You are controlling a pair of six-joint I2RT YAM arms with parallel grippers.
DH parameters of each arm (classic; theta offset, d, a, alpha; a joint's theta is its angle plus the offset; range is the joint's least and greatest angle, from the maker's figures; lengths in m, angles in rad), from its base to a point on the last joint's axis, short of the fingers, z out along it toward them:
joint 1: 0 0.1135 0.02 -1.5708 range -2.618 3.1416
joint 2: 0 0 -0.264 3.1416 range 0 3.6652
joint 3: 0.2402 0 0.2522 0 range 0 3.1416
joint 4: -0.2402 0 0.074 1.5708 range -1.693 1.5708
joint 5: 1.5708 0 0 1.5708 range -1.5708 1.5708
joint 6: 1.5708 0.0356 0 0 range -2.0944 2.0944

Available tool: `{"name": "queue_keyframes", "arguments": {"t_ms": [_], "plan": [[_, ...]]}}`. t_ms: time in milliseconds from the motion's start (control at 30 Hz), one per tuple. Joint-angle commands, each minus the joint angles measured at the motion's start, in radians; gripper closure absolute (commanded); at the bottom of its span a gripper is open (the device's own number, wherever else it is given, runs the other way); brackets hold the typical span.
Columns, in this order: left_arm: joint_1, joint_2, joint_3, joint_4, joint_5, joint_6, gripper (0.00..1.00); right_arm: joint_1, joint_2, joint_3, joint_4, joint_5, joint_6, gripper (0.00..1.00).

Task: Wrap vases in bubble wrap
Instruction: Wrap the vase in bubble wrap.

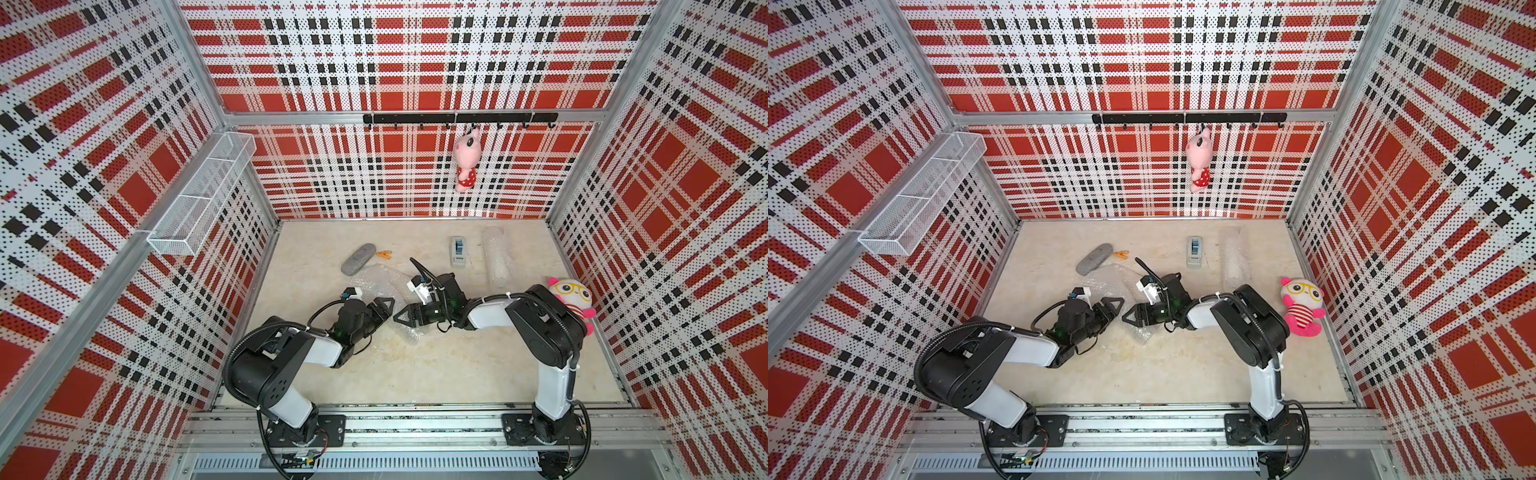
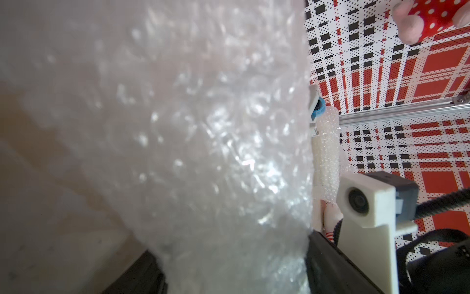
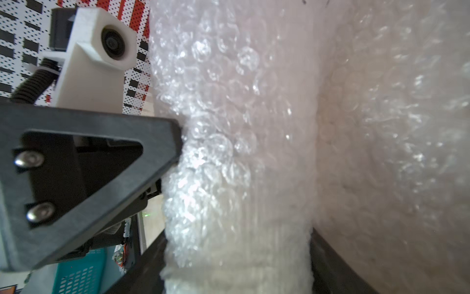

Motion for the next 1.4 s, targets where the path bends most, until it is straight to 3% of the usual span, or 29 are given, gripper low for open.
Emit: {"name": "queue_keyframes", "arguments": {"t_ms": [0,133,200,500,967,1033,1200,1367], "plan": [[-0.004,0.036,-0.022,-0.247,-0.133,0.023,0.46,0.023,-0.041,-0.038,-0.255,0.124,-0.109,0.26],[-0.017,0.051,0.013,-0.293,-0.147,0.030,0.46,0.039,-0.130,-0.053,-0.295,0.228,-0.135,0.06],[-0.022,0.060,0.020,-0.299,-0.147,0.031,0.46,0.057,-0.173,-0.065,-0.306,0.281,-0.147,0.00],[-0.033,0.084,0.047,-0.319,-0.151,0.036,0.46,0.221,-0.315,-0.083,-0.320,0.662,-0.198,0.00],[-0.037,0.095,0.065,-0.338,-0.154,0.045,0.45,0.237,-0.047,0.150,-0.377,0.761,-0.305,0.00],[-0.037,0.098,0.070,-0.339,-0.154,0.048,0.45,0.238,-0.029,0.158,-0.373,0.749,-0.309,0.04],[-0.032,0.094,0.081,-0.351,-0.146,0.049,0.41,0.239,0.007,0.145,-0.354,0.683,-0.299,0.32],[0.003,0.060,0.065,-0.331,-0.087,0.069,0.09,0.232,-0.053,0.078,-0.314,0.612,-0.269,0.48]]}}
